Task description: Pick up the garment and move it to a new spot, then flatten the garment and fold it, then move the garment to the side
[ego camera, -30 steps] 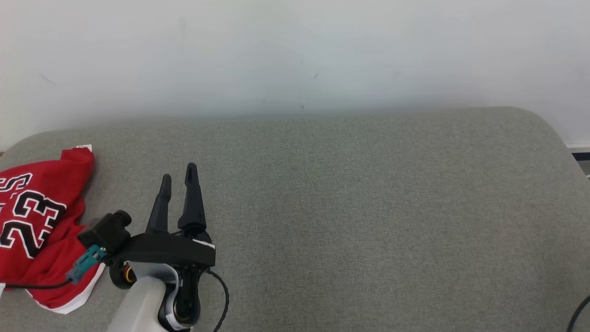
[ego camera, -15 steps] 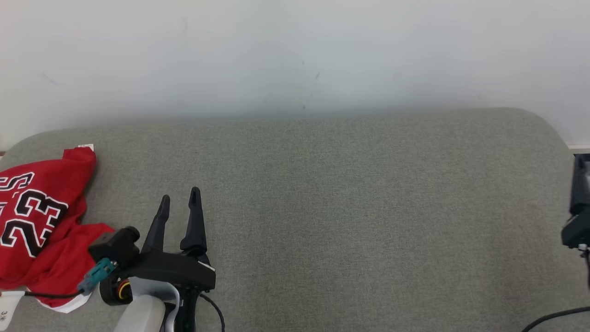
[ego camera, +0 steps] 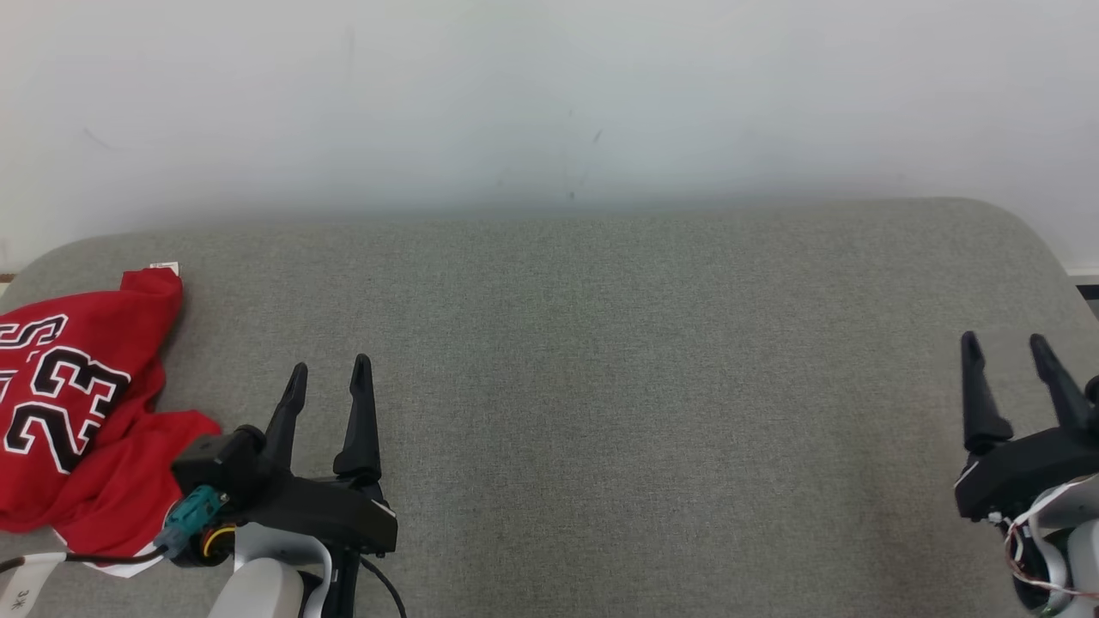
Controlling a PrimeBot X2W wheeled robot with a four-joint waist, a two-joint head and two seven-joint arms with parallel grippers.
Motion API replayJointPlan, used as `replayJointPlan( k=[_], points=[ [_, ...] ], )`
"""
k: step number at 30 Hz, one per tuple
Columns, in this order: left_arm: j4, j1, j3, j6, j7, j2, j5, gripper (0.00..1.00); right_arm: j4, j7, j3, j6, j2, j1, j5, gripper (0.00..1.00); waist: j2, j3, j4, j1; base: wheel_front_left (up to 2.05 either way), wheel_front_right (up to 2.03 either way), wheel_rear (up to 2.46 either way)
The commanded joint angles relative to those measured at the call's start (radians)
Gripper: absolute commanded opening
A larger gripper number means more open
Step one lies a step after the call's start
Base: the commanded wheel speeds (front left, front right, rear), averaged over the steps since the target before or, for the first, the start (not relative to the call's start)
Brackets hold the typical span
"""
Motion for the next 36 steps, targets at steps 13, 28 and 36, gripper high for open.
replayJointPlan(
  k=[13, 28, 36],
  points=[
    [-0.054, 0.072, 0.013, -0.006, 0.030, 0.010, 0.161, 1.00, -0.074, -0.087, 0.076, 0.001, 0.056, 0.100, -0.002, 1.00, 0.0000, 0.006, -0.001, -0.0002, 0.00, 0.00, 0.00],
    [-0.103, 0.107, 0.039, -0.003, 0.077, 0.020, 0.291, 1.00, -0.142, -0.165, 0.162, 0.001, 0.087, 0.176, -0.002, 1.00, 0.0000, 0.005, 0.002, -0.0002, 0.00, 0.00, 0.00],
    [-0.120, 0.146, 0.053, -0.002, 0.107, 0.030, 0.352, 1.00, -0.161, -0.196, 0.175, 0.001, 0.109, 0.215, -0.010, 1.00, 0.0000, 0.001, 0.004, -0.0002, 0.00, 0.00, 0.00]
  ],
)
